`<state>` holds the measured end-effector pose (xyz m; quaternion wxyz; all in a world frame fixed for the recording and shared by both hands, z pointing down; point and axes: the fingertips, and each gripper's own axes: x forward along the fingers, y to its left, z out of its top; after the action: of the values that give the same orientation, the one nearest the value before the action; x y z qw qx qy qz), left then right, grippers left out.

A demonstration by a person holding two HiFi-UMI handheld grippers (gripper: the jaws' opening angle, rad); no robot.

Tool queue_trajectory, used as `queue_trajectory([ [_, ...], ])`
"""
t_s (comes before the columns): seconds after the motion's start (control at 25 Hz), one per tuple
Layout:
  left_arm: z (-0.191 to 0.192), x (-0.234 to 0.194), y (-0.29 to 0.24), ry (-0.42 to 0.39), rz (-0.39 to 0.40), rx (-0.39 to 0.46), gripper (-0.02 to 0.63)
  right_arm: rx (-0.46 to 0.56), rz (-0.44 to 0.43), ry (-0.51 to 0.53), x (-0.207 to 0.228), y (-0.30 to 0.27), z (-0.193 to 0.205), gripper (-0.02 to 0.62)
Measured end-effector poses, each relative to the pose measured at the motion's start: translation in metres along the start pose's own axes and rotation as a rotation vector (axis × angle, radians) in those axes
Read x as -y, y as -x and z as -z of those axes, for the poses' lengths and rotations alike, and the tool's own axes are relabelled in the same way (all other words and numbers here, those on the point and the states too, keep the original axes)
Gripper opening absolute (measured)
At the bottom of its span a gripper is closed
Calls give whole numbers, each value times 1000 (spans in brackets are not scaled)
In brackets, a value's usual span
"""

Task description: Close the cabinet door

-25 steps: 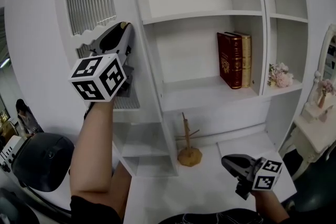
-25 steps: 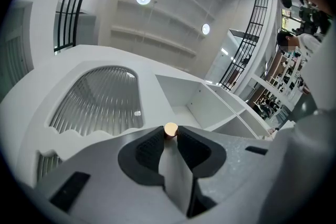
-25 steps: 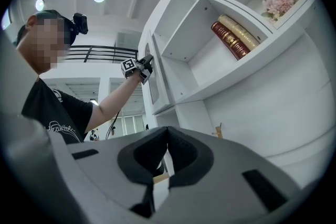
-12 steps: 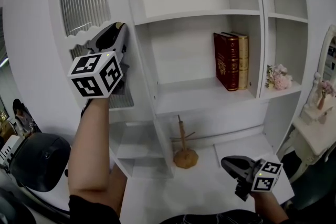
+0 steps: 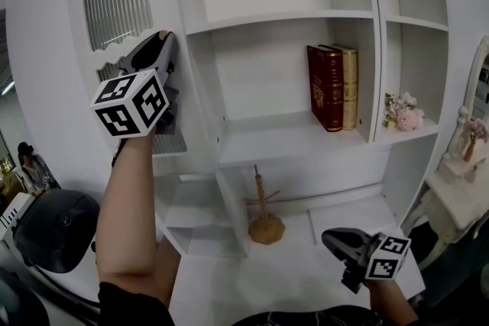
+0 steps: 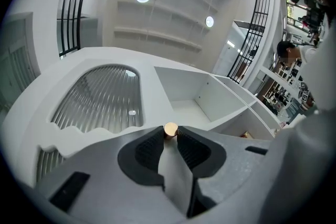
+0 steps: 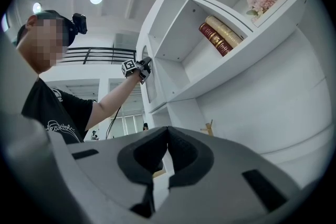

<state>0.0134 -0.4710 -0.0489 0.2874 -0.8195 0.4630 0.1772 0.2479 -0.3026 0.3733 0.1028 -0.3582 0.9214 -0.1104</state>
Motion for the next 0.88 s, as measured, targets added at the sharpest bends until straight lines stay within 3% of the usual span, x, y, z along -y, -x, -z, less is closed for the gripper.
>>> queue_trajectory([
  [0.32,1,-1,-1,-27,-27,-56,81,23,11,-10,-5,7,0,6],
  [0.48,-7,-4,9,-10,-29,-33,150,12,40,-17,-9,10,9,6],
  [0.72,-15,4,50,105,67,0,169,3,41,-11,-36,3,16,8],
  [0.88,-6,25,94,200,183,-29,169,-1,37,-15,-60,-10,22,8],
])
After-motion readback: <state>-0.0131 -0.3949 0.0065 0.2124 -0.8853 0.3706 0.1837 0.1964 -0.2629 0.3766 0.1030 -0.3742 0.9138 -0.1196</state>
